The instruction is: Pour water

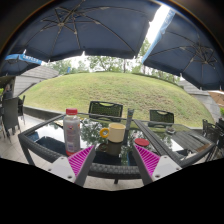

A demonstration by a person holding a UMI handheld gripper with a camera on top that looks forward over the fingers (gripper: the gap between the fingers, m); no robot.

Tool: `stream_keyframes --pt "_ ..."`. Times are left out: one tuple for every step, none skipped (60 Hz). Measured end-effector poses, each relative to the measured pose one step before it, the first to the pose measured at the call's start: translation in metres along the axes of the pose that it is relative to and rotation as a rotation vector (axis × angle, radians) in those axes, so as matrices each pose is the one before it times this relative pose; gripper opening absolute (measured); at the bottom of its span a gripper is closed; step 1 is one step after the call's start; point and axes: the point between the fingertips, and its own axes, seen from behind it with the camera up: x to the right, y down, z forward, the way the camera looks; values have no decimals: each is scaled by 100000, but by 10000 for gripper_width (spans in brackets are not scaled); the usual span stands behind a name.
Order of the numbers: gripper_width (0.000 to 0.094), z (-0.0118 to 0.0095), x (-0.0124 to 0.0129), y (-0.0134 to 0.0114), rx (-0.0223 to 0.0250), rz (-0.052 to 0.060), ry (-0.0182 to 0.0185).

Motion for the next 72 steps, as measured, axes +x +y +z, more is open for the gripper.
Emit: stream_keyframes --pt "804 6 -189 41 -101 346 -369" --pt "804 39 -76 23 45 83 -72" --pt "804 136 175 -1 143 -191 92" --pt "804 99 114 -12 195 -391 106" --pt "805 55 97 -49 200 -624 167" --pt "805 -104 -666 -188 152 -491 261" --pt "806 114 351 25 294 -640 365" --pt "804 257 283 30 156 -374 220" --pt "804 150 -14 -38 145 -171 48" --pt "805 89 -119 -103 261 55 -275" --pt "804 103 -268 -115 315 279 -688" --pt "805 158 -391 -98 292 437 -969" --pt "806 174 -489 -104 233 584 -1123" --pt "805 179 -549 -111 210 704 -1275" --pt "803 204 -565 -162 255 775 -1270" --pt "804 260 -619 -189 212 794 -1173" --pt "803 263 -611 -170 149 691 -1136" --pt "804 318 -594 -137 114 575 -1035" --pt "803 382 -705 -158 142 485 -1018" --pt "805 353 -611 -154 208 350 -1042" --pt "805 369 -623 -190 345 261 -1025" --pt "804 385 -627 -167 400 84 -1070" --pt "804 420 -626 -140 324 5 -1113" --pt "804 416 -597 -67 249 101 -1090" --pt "804 396 -562 -80 164 265 -1006" --pt "805 403 -520 -9 -42 432 -911" --pt "803 473 -489 61 -224 473 -961" --pt "804 452 -542 71 -247 518 -1046" --pt "804 381 -516 67 -374 443 -1078" --pt "802 449 -460 71 -304 419 -1002" --pt "803 439 -383 57 -232 364 -792" --pt "803 467 -291 48 -199 306 -557" --pt "804 417 -269 49 -178 207 -384" --pt "803 429 -155 8 16 184 -168" --pt "804 418 -113 -7 172 152 148" --pt "804 456 -49 -34 204 150 295" --pt "804 538 53 2 212 245 280" --pt "806 322 -232 -62 209 137 349" --pt "805 369 -122 -52 177 322 261" --pt "805 369 -217 -44 248 444 176" --pt "803 378 -29 -84 522 602 33" --pt "797 231 -285 -146 752 482 86" --pt "786 288 -122 -77 745 460 171" --pt "760 239 -95 -87 749 426 334" --pt "712 276 -200 -56 754 331 334" --pt "621 213 -135 -13 541 175 216" --pt "525 151 235 84 477 -176 1362" --pt "514 115 164 -75 878 -627 1308" --pt "512 105 53 212 -106 -53 874" --pt "496 -118 -198 -132 949 -511 749" --pt "478 -43 -123 -40 788 -918 432" --pt "463 -38 -131 -33 698 -965 297" --pt "437 -34 -94 -48 889 -750 255" --pt "422 -50 -77 -33 700 -392 258" --pt "407 -8 -64 -111 1048 -186 120" --pt "385 -2 -93 -7 752 -318 -6" --pt "368 49 -63 -30 641 -663 -246" --pt "360 191 168 3 447 -129 -409" --pt "352 82 -49 -45 353 -237 -386" --pt "346 38 -64 -53 181 -85 -329" --pt "344 15 -3 42 4 167 -268" --pt "332 37 -9 57 -178 545 -243" --pt "329 65 -20 49 -190 677 -444" --pt "329 27 5 92 -320 797 -374" --pt "329 72 158 -46 -26 444 -459" --pt "329 40 51 25 -537 627 -597" --pt "330 48 85 -19 -699 1104 -549" --pt "329 -89 349 -112 -325 2486 -448" --pt "329 683 -379 -139 89 2689 -250" --pt "330 185 81 -218 72 3002 -452" --pt "330 239 131 -294 6 2472 -419" --pt "330 250 256 -428 140 2414 -152"
